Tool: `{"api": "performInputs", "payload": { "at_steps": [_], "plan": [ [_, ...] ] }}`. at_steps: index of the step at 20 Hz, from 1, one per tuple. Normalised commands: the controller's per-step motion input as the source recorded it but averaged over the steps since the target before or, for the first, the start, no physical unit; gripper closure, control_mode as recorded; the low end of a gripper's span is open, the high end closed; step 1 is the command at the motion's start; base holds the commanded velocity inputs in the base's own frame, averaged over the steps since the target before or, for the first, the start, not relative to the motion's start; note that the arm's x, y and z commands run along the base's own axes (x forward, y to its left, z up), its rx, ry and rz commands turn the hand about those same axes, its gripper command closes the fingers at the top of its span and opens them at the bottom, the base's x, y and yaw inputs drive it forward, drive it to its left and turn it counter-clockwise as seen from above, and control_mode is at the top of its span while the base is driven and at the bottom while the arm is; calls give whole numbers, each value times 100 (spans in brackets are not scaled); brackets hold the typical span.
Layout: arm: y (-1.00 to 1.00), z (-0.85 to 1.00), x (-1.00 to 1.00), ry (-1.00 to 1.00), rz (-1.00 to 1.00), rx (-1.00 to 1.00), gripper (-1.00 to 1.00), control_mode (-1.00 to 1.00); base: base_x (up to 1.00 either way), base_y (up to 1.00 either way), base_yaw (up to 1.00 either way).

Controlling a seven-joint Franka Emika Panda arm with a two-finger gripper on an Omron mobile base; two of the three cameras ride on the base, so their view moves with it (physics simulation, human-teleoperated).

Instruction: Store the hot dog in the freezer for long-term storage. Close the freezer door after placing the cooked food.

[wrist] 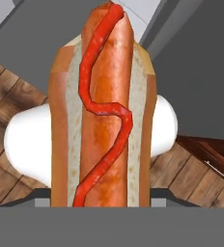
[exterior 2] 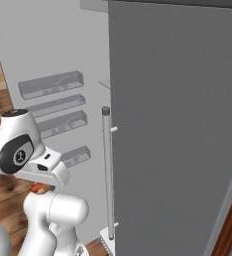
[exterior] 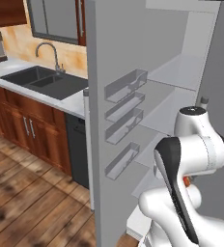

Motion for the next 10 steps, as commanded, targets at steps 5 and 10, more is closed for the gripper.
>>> {"api": "performInputs", "payload": {
  "at_steps": [5,10],
  "plan": [
    [-4,4,50,-3,15,1,100,-100,0,0,0],
    [-27,1,60,-6,18,0,100,-100,0,0,0]
  ]
}}
